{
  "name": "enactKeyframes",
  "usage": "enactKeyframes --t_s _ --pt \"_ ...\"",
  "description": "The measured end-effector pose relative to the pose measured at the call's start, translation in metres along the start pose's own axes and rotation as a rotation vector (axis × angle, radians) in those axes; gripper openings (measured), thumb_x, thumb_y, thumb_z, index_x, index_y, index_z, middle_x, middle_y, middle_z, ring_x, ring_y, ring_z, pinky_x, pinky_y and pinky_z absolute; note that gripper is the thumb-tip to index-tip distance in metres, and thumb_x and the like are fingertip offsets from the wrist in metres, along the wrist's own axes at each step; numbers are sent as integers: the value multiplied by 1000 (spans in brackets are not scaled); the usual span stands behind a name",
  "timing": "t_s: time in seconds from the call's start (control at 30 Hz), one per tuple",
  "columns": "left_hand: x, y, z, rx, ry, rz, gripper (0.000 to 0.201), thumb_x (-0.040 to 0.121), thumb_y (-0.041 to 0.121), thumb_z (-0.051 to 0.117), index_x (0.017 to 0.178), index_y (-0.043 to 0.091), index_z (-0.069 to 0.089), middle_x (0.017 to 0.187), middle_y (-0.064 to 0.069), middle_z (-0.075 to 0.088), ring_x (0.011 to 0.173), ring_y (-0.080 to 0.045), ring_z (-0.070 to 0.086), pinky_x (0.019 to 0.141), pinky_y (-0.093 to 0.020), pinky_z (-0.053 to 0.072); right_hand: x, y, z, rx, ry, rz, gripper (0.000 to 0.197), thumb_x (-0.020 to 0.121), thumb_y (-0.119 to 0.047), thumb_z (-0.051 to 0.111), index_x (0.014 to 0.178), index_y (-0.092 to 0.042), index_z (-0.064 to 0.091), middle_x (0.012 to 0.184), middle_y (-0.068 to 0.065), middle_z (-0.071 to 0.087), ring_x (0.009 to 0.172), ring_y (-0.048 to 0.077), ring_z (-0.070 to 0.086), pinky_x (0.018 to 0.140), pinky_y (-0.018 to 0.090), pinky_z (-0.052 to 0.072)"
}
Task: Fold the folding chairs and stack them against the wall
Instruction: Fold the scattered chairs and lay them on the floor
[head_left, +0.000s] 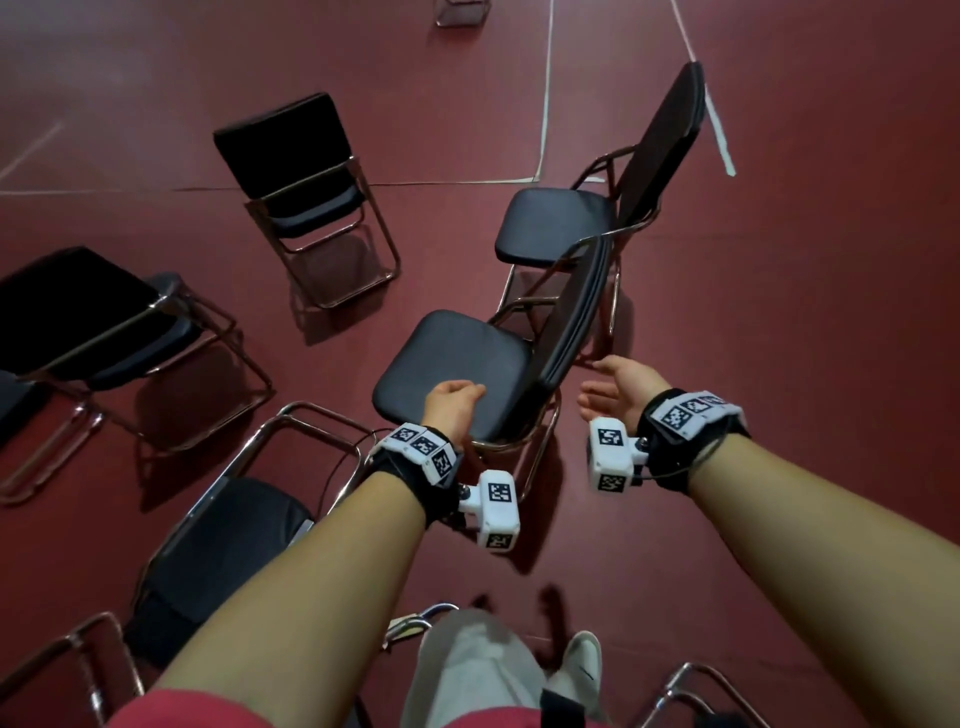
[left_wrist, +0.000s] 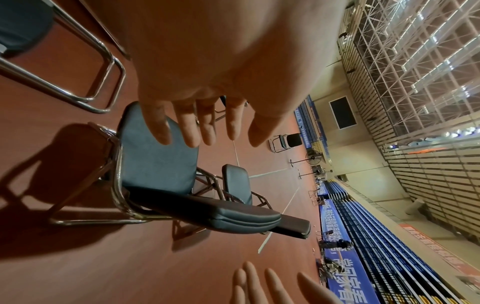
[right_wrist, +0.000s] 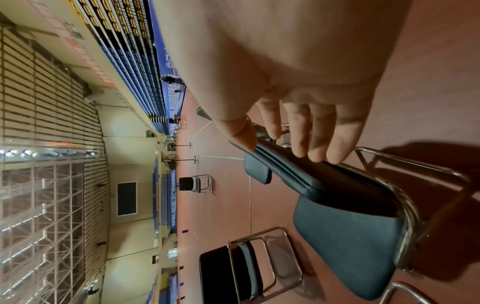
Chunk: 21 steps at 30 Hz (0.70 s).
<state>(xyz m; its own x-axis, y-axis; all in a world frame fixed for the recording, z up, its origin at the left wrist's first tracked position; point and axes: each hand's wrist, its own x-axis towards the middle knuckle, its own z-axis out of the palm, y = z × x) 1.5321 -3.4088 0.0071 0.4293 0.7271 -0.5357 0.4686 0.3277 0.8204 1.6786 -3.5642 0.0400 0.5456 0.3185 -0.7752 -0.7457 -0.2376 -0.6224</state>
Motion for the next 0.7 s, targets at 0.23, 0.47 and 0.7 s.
enactKeyframes --t_s 0.23,0.47,0.7 --pt "51 21 21 -2 -87 -126 16 96 24 61 111 19 58 88 0 57 89 -21 54 67 -29 37 56 -31 27 -58 75 -28 27 97 -18 56 123 -10 55 133 14 50 101 26 56 84 40 51" --pt "117 58 19 86 -228 -168 15 97 24 58 112 19 58 105 -5 60 95 -22 56 76 -36 41 89 -60 54 -94 102 -74 38 95 -15 57 132 -12 48 123 17 60 90 29 64 73 41 57" --pt "160 80 18 164 -306 -155 17 97 22 57 113 19 59 106 -3 62 98 -21 58 82 -37 41 130 -62 59 -523 285 -46 28 84 -23 64 96 3 66 77 15 60 81 34 63 78 40 52"
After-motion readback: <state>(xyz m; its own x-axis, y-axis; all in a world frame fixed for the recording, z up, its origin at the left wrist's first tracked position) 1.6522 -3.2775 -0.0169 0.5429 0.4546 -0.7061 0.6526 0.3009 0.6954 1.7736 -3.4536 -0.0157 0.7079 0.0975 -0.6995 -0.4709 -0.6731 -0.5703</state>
